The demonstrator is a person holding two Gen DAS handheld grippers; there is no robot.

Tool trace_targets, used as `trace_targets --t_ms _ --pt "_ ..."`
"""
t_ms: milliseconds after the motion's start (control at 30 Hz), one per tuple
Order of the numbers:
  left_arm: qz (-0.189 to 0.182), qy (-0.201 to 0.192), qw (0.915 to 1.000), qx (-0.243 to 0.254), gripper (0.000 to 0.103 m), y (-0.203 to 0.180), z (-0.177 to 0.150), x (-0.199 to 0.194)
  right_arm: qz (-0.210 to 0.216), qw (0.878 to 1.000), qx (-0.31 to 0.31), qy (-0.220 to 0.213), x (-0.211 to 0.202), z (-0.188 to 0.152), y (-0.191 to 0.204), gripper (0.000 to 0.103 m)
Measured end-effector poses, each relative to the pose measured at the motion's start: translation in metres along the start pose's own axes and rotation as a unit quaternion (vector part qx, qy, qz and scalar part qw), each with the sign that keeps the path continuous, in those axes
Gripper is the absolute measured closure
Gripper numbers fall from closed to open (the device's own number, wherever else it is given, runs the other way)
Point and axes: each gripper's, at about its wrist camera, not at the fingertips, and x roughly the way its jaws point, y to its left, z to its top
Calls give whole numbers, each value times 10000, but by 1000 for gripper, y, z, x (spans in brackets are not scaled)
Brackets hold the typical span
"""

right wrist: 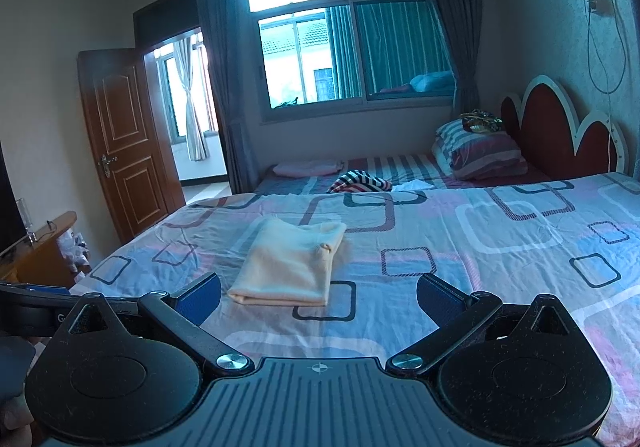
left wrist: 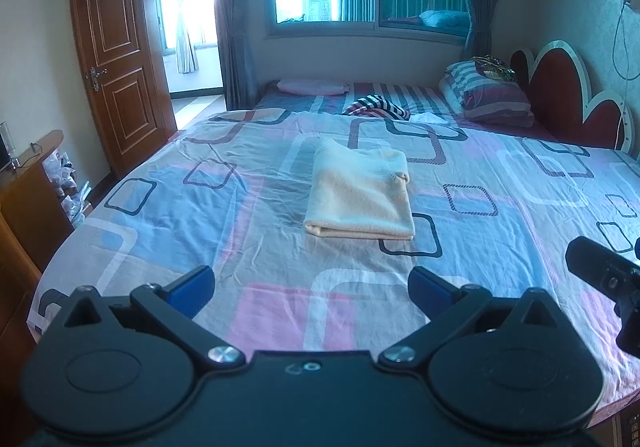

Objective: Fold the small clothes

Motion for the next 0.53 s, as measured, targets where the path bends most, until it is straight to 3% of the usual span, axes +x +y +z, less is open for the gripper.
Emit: trace_targets --t_ms 233,400,533 --pt "-33 28 10000 7 1 -2 0 4 6 10000 3 22 4 0 -3 0" --pt "-378 -54 9993 -38 2 -1 -3 10 10 10000 15 71 9 -2 -4 0" --pt "-320 -95 9994 0 1 -4 -2 22 -21 9999 3 136 16 -4 -5 0"
